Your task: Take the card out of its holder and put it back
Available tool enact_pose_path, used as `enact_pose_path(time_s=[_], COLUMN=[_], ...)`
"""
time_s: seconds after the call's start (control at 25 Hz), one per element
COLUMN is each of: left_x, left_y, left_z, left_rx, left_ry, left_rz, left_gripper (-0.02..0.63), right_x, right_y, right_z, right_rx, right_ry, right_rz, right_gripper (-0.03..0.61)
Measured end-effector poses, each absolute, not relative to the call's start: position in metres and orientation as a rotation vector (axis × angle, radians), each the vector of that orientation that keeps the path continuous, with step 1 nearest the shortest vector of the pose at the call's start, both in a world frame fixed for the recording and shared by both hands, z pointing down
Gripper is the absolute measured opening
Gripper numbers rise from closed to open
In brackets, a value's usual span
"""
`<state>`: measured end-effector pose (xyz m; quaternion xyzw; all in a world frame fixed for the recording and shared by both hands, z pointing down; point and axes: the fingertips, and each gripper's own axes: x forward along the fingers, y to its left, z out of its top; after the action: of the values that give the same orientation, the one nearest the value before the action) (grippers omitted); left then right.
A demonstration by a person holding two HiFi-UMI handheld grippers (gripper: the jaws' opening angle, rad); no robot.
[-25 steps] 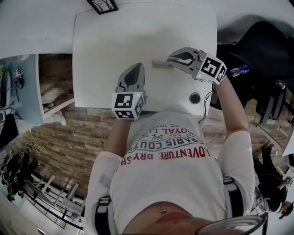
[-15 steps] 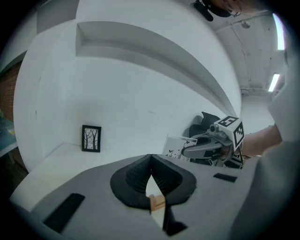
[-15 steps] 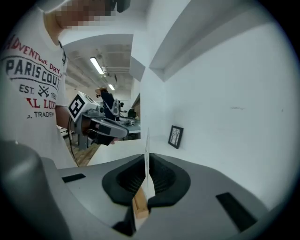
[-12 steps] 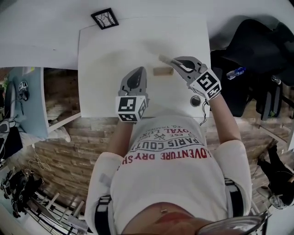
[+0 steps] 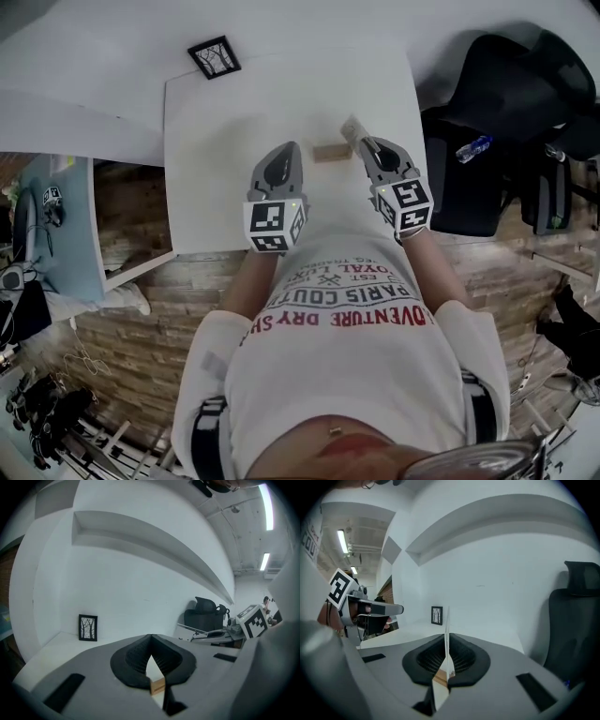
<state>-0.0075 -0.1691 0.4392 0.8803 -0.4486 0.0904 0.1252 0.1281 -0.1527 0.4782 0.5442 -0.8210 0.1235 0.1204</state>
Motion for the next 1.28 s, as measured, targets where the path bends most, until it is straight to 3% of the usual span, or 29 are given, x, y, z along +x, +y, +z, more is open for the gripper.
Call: enact_pose_path(time_s=[1.0,1.28], left_x=[-0.002,0.003], left_y=[-0.163,-0.158], left_z=[0.436,0.443], left_rx=[2.562,2.543], left_ry=[-1.256,-1.229], left_rz=[0.248,0.236], left_gripper=[0.025,0.025], right_x=[0.140,0.126], right_y=[-0.144,-0.161], right_z=[0.473,0.471], right_rx=[1.765,1.457], right_ry=[-2.353,-2.467], right_rz=[0.460,0.312], right_gripper=[0.035,0.035])
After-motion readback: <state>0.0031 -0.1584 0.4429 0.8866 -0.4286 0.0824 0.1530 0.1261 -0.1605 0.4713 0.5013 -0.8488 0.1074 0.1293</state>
